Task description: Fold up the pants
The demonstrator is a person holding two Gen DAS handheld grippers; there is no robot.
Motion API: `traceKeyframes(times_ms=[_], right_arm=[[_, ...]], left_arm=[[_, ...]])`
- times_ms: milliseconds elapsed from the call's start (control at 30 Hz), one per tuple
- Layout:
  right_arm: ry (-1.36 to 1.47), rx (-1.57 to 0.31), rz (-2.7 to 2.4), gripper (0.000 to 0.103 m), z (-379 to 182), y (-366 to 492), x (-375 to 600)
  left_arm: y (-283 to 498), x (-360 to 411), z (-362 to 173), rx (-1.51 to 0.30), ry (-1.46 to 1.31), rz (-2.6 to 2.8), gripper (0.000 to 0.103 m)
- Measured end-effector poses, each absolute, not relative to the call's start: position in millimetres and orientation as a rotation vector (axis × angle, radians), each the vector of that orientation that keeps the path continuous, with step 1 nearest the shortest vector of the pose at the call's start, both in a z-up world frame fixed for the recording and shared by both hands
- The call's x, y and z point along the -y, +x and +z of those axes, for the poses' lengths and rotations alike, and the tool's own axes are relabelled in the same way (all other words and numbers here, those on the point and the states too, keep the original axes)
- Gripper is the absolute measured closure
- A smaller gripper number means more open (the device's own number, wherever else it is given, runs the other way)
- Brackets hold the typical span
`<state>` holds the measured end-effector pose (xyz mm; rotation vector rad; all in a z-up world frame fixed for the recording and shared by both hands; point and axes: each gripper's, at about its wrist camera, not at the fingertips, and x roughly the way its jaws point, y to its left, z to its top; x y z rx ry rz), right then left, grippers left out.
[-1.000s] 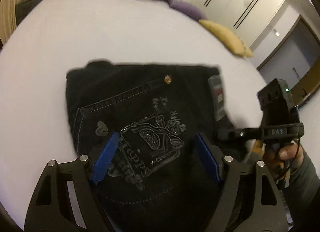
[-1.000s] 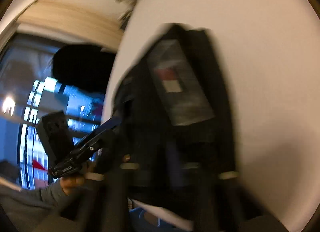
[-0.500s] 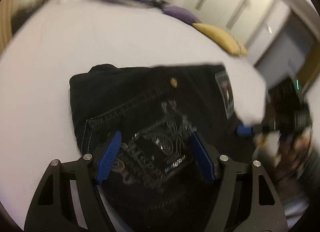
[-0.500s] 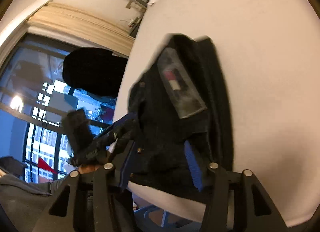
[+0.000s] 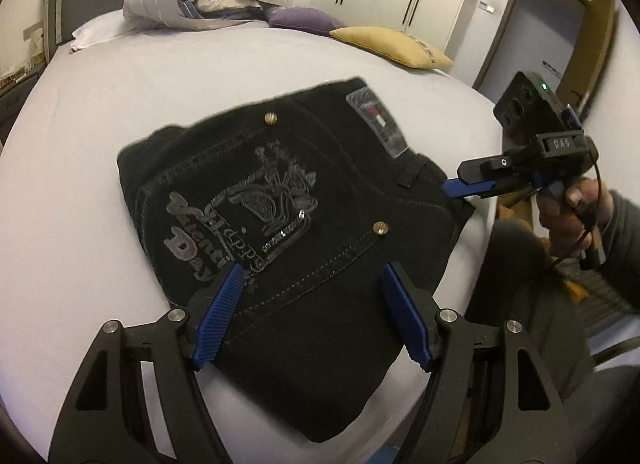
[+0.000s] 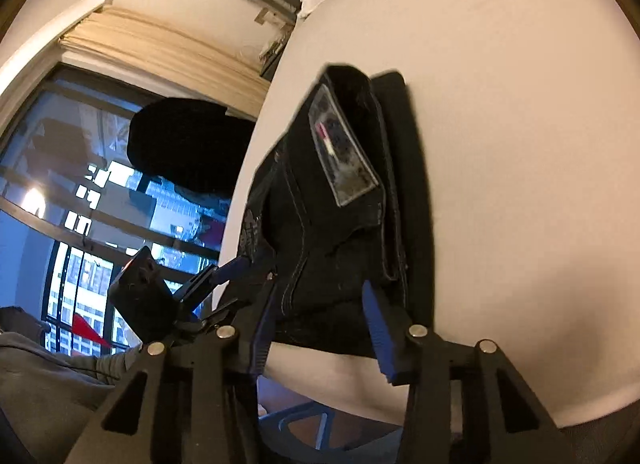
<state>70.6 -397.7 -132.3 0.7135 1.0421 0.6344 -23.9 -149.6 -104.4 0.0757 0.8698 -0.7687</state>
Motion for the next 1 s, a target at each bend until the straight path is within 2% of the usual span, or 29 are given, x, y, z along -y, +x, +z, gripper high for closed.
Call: traceKeyframes(times_ms=[133,233,300,400,467,533,567,633,733,900,967,1000], right_arm=[[0.720,-0.941,0.655,0.052,-110,72,404],[0.707,-0.959,0.590,0.040,-115,88,400],[0.689,-1.029,0.544,0.039,-129,97,403],[0.674,-1.023,0.522,0.039,-127,101,410],[0.668,-1.012,0.496,0.027,-125,104,421],[0.672,-1.022,0.466,0.027,-131,111,433],[0.685,-1.036,0.461,0.026,-135,117,438],[0.710,-1.077,0.470,0.025,-146,130,442],[0.684,-1.138,0.492,0.024,-158,141,431],[0.618,-1.185,0.511,0.026,-161,157,409],[0.597,-1.215,0.524,0.042,-163,162,398],[0.586,-1.224,0.520,0.044,-165,162,395]], left_arm=[[3,132,-72,-0.768,0.019,-0.709,0.033],[43,137,-93,-0.814,0.008,-0.656,0.033],[58,144,-124,-0.936,0.053,-0.643,0.033],[48,144,-122,-0.905,0.084,-0.620,0.033],[44,131,-108,-0.902,0.008,-0.608,0.032],[37,111,-97,-0.865,-0.064,-0.575,0.019],[36,103,-97,-0.867,-0.094,-0.542,0.007],[38,91,-107,-0.939,-0.180,-0.519,0.004],[43,85,-129,-1.069,-0.293,-0.525,0.004],[48,91,-139,-1.161,-0.339,-0.569,0.004],[58,98,-146,-1.208,-0.355,-0.603,0.005],[62,97,-144,-1.230,-0.359,-0.617,0.005]])
